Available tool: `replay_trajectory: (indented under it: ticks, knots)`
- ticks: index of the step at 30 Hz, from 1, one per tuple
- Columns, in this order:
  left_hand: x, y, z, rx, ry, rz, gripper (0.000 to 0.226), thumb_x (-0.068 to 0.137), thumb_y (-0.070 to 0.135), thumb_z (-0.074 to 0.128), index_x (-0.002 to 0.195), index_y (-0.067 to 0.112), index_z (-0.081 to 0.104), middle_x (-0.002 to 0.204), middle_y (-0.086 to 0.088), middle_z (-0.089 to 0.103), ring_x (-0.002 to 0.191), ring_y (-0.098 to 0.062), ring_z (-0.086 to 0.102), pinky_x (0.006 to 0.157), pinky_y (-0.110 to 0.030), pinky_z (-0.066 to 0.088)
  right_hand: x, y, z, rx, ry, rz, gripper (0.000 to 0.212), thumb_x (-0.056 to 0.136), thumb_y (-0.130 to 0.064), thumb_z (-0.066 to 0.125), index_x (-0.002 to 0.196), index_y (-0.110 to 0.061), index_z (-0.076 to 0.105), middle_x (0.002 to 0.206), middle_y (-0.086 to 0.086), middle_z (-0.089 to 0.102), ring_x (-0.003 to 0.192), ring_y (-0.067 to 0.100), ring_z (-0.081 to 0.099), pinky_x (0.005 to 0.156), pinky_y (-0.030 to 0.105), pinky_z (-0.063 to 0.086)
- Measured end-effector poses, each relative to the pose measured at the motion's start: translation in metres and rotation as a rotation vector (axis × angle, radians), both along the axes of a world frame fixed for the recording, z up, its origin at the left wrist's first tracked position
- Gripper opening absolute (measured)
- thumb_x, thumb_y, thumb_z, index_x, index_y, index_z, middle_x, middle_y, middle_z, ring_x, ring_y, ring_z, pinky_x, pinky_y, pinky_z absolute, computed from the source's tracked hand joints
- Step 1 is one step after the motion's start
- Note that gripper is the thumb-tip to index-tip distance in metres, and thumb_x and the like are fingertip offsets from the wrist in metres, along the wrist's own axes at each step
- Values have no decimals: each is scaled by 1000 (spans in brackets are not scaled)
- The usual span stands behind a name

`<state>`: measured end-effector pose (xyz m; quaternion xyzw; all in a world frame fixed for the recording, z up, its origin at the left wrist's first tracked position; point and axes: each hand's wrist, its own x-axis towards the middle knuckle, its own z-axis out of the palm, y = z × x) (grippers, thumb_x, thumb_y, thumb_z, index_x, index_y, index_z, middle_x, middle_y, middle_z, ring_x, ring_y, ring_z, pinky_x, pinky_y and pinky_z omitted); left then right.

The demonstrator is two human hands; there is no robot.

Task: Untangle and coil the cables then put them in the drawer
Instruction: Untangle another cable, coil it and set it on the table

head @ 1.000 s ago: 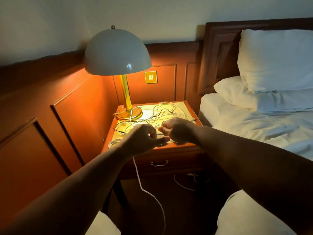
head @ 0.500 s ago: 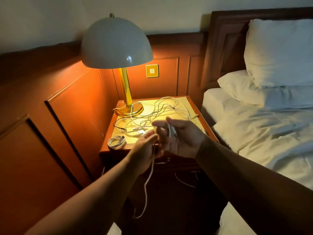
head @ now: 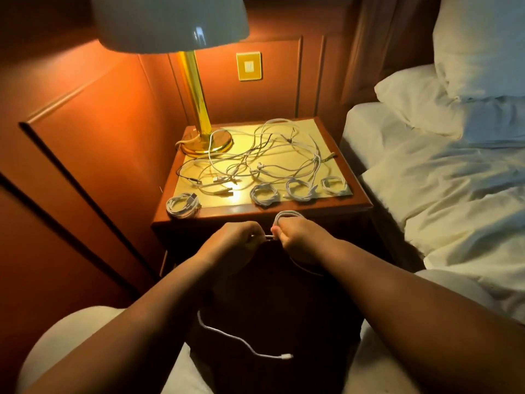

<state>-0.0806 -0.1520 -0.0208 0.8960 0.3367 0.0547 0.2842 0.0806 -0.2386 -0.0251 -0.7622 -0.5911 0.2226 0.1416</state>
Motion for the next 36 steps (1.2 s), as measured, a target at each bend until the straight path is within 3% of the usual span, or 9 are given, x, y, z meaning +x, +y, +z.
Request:
replay_trajectory:
  ticks: [3,6,12,15,21,25,30,33,36]
  knots:
    - [-6,4,-18,-47,-136,19,1,91,29,69,91,29,68,82,8,64,71,-5,58,63,-21,45,-3,2,-18,-128,451,-159,39,106,-30,35,81,-12,59,75,3,51,65,13,47,62,27,38]
    - [-7,8,-34,-258,-256,131,7,85,27,76,83,28,69,78,5,66,68,-4,57,61,-16,44,-3,2,-37,-370,1169,-270,59,102,-53,29,65,-15,55,51,-2,31,43,12,23,43,26,18]
    - [12,11,-41,-914,-615,347,27,88,31,64,99,10,74,89,-17,68,87,-30,60,78,-40,51,-2,24,-36,-312,1819,-38,50,99,-44,32,90,-8,66,44,-7,31,36,7,21,41,21,19]
    - [20,13,-46,-1044,-663,393,31,98,24,55,111,-1,68,98,-26,63,91,-36,61,82,-50,53,-5,32,-39,-256,1885,-2,43,100,-46,34,91,-9,55,45,-6,35,37,6,28,44,24,21]
    - [27,8,-42,-1184,-782,536,25,103,29,48,99,8,61,68,-9,60,49,-15,60,38,-22,46,-22,43,-46,-187,1939,-69,49,101,-51,30,80,-14,53,50,-4,37,40,9,34,49,26,20]
    - [25,1,-41,-1312,-830,603,32,104,25,43,77,12,54,43,1,46,32,-6,46,30,-15,34,-29,44,-42,-216,1906,-49,50,97,-51,37,74,-15,64,54,-2,47,45,10,45,46,18,33]
    - [23,5,-40,-1511,-1021,597,45,104,20,32,72,17,64,43,9,45,32,-1,44,35,-9,31,-29,43,-21,-105,1877,-21,50,96,-40,38,110,-5,71,98,13,73,79,19,71,67,25,58]
    - [26,3,-45,-1306,-878,552,30,100,11,35,82,16,58,64,2,58,59,-9,55,56,-24,45,-23,45,-11,110,1899,-105,51,96,-40,36,124,-4,58,123,14,67,107,26,68,89,38,58]
    - [24,-2,-51,-1131,-550,366,29,101,14,42,81,18,63,62,-3,52,53,-14,49,58,-26,44,-6,48,-8,326,1673,-150,50,96,-41,37,131,-9,53,137,9,60,125,22,58,103,45,48]
